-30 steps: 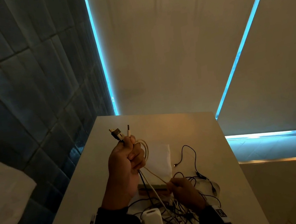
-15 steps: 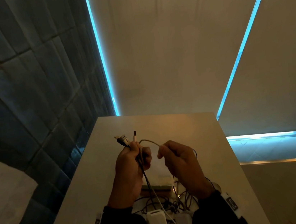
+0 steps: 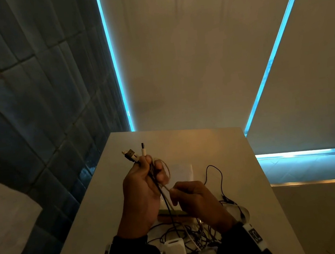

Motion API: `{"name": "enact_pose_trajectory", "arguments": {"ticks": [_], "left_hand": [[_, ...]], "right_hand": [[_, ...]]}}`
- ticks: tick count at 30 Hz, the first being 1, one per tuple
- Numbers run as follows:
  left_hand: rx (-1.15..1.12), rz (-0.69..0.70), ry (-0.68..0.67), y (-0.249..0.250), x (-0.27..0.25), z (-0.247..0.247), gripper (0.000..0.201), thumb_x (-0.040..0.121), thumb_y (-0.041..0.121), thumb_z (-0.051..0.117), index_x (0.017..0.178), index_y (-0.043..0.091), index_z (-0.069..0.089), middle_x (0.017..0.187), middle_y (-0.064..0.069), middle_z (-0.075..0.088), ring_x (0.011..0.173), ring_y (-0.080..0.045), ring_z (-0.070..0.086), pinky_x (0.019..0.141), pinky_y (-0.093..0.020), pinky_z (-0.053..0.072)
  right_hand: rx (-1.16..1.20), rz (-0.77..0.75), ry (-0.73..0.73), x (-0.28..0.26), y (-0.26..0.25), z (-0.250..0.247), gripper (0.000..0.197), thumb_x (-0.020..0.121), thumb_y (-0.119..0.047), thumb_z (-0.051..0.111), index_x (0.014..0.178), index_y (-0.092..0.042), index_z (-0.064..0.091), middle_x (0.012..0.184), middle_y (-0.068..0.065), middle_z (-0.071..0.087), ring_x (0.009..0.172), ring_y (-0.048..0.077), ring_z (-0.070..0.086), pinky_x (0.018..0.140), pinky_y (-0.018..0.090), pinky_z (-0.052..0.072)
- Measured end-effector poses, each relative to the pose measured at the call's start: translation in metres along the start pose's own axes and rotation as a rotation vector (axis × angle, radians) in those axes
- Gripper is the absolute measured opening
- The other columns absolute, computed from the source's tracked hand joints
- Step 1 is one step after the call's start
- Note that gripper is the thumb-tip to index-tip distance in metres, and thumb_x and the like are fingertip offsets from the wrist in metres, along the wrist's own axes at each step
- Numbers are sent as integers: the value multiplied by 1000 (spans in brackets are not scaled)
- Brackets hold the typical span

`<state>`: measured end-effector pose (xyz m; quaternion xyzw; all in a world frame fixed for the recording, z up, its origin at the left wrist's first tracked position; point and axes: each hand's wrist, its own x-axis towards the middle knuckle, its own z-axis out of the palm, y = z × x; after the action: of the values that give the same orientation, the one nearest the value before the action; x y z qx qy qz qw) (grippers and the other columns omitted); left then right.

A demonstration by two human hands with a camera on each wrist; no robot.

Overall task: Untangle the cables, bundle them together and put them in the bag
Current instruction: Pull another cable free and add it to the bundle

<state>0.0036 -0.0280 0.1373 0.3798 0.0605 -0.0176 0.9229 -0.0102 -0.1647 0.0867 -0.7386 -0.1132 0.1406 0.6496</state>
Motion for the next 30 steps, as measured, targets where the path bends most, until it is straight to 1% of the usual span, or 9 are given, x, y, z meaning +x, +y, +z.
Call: {"name": "enact_pose_trajectory", "arguments": {"ticks": [4, 7, 9, 13, 18, 22, 26, 28, 30], "left_hand": [[36, -2, -42, 0, 1, -4, 23, 96, 26, 37, 76, 14, 43, 60, 2, 42, 43, -7, 28, 43, -20, 28], [43, -7, -62, 1, 1, -5, 19, 87, 29, 42, 75, 14, 41, 55, 4, 38, 39, -5, 25, 40, -19, 25], [40, -11, -57, 1, 0, -5, 19, 85, 29, 43, 75, 13, 41, 53, 5, 37, 38, -5, 25, 39, -18, 24], [43, -10, -37, 0, -1, -5, 18, 83, 29, 45, 76, 13, 43, 52, 5, 36, 37, -4, 24, 37, -18, 23], [40, -9, -31, 2, 0, -8, 19, 85, 29, 44, 76, 13, 44, 53, 5, 37, 37, -4, 24, 38, -19, 22], [28, -8, -33, 4, 1, -8, 18, 86, 28, 44, 77, 13, 44, 52, 5, 37, 37, -4, 24, 38, -19, 21], [27, -9, -40, 10, 1, -8, 17, 84, 28, 44, 76, 13, 43, 51, 5, 36, 36, -4, 24, 40, -20, 18], [43, -16, -22, 9, 2, -9, 19, 91, 26, 41, 77, 13, 44, 51, 5, 36, 36, -4, 23, 40, -20, 18], [64, -30, 1, 7, 2, -10, 25, 99, 23, 35, 78, 13, 43, 52, 6, 36, 37, -4, 23, 39, -19, 19]], "right_hand": [[33, 68, -21, -3, 6, 0, 25, 98, -5, 45, 76, 0, 53, 39, -12, 43, 36, -2, 45, 42, 8, 38], [6, 92, 4, -3, 20, -1, 23, 97, 2, 44, 75, 2, 53, 44, -12, 48, 41, -4, 53, 46, 6, 41], [-49, 92, 69, 0, 37, -2, 27, 96, -3, 49, 69, -2, 55, 49, -12, 49, 46, -4, 51, 52, 10, 40], [-173, 78, 116, 7, 69, -3, 34, 92, -18, 57, 58, -23, 56, 52, -12, 50, 53, 1, 47, 59, 21, 38], [-197, 65, 145, 10, 84, -1, 33, 85, -33, 53, 52, -33, 53, 52, -13, 50, 55, -1, 45, 59, 18, 37], [-184, 70, 154, 10, 97, -1, 32, 87, -34, 53, 55, -31, 54, 52, -14, 51, 55, -2, 47, 58, 16, 37], [-228, 144, 178, 7, 115, -4, 45, 95, -20, 54, 50, -28, 53, 47, -13, 49, 49, -1, 43, 55, 19, 34], [-237, 194, 206, 4, 123, -6, 46, 95, -17, 54, 49, -27, 55, 50, -9, 47, 49, 3, 43, 56, 25, 35], [-254, 230, 263, 7, 121, -7, 40, 93, -15, 53, 54, -22, 55, 56, -7, 49, 54, 4, 46, 59, 26, 37]]}}
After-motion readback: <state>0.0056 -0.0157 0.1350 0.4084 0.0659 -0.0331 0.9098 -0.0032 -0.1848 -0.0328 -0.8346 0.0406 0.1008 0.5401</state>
